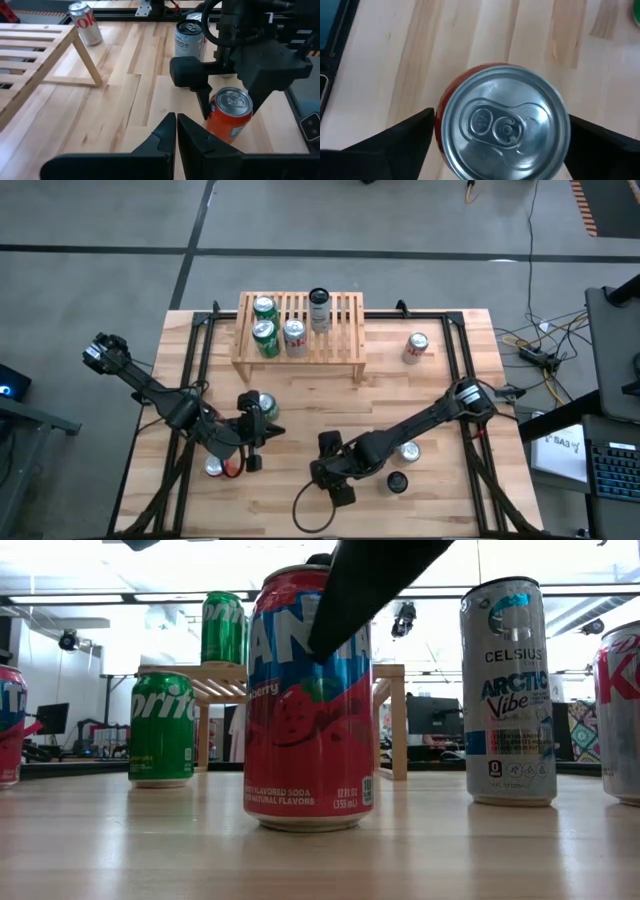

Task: Place canned beverage on shelf
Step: Put the right orange soda can on the shelf

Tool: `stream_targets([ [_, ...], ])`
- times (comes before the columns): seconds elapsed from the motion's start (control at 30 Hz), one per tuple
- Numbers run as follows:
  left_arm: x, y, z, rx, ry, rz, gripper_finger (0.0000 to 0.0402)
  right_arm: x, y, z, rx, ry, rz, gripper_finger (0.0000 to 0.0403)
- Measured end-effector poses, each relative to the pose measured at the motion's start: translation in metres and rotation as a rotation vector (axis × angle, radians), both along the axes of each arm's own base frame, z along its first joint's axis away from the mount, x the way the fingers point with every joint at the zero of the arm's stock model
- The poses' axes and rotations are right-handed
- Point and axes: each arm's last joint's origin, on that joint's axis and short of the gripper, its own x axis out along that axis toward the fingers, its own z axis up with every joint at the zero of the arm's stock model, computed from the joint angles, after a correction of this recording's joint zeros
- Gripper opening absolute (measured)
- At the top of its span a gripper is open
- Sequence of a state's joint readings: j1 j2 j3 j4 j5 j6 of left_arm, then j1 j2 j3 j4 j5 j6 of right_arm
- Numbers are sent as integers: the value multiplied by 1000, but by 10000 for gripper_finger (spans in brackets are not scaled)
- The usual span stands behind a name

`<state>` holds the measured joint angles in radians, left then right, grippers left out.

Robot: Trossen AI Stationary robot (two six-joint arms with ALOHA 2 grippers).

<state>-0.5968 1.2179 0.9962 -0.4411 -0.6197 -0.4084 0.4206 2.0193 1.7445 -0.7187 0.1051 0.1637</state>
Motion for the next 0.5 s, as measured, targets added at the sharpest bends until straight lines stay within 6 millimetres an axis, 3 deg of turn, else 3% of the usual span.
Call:
stream_targets([
  [0.23, 0, 0, 0, 10, -4, -7, 0, 2, -4, 0, 6, 1, -15, 287],
  [0.5, 2, -2, 4, 41, -45, -19, 0, 2, -6, 2, 6, -2, -22, 284],
])
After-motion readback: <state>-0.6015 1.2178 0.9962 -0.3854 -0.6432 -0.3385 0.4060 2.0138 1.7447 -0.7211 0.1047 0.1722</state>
